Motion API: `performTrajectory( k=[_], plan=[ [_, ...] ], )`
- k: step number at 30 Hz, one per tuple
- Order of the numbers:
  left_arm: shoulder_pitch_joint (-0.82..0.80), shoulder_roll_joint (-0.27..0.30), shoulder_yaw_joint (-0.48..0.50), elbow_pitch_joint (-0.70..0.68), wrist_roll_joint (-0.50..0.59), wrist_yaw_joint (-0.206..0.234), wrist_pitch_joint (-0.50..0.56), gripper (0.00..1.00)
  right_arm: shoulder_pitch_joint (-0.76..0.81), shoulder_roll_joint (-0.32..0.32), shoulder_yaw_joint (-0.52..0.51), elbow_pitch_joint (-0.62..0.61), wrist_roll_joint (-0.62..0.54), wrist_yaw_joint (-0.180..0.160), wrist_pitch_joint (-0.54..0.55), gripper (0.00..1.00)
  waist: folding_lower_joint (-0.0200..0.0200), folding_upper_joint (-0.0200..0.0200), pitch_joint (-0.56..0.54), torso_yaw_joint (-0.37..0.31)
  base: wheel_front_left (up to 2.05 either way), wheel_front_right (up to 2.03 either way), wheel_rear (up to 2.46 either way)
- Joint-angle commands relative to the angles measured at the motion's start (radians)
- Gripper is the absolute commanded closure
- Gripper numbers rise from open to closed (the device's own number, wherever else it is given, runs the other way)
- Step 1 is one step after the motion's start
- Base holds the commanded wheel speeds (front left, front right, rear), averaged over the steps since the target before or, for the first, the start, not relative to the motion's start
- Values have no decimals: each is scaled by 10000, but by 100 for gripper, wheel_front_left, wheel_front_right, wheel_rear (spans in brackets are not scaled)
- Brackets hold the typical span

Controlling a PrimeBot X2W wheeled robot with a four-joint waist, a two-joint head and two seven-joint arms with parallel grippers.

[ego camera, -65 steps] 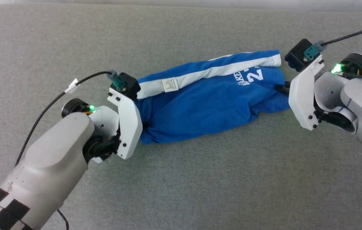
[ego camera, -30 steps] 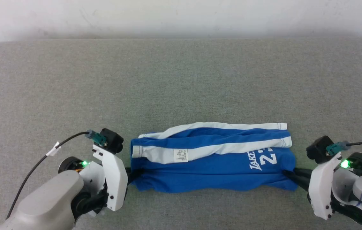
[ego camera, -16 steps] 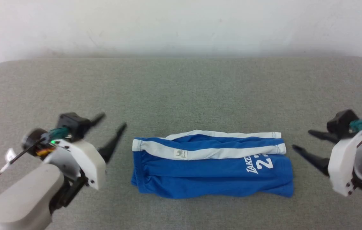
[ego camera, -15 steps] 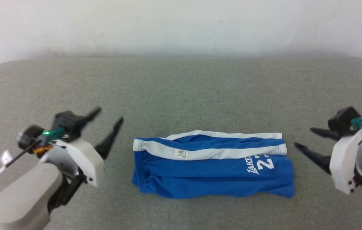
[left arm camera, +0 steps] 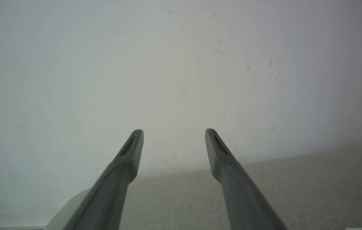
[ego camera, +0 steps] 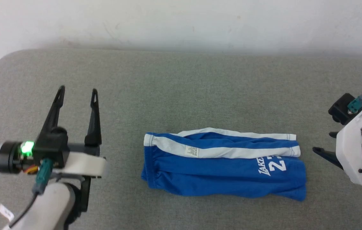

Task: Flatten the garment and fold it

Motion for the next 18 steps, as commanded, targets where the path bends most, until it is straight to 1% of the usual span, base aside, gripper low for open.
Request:
performTrajectory(
  k=[1,3,6,9,12,14,18],
  plan=[
    [346,-204,228,-141,288,118,-42,0,-50,67,-74,93,105,-21,148,0,0,0,119,99,0,0,0],
    [829,-644,788,-385,838,223,-43,0,22,267,-255,338,238,-21,380,0,0,0,214,166,0,0,0],
    [1411,-1264,1452,-752,1664,166,-43,0,249,655,-410,738,359,-21,632,0,0,0,378,272,0,0,0],
    [1846,-1982,1900,-756,2359,-43,-44,0,430,1074,-509,1252,347,-21,760,0,0,0,532,342,0,0,0],
    [2169,-2623,2341,-746,2877,-228,-44,0,608,1614,-779,1912,435,-21,622,0,0,0,672,414,0,0,0],
    [2336,-2938,2531,-655,3125,-456,-44,0,740,1939,-890,2309,460,-21,519,0,0,0,747,458,0,0,0],
    [2452,-3323,2714,-339,3580,-970,-44,0,1042,2451,-1017,2966,492,-21,212,0,0,0,859,562,0,0,0]
  ],
)
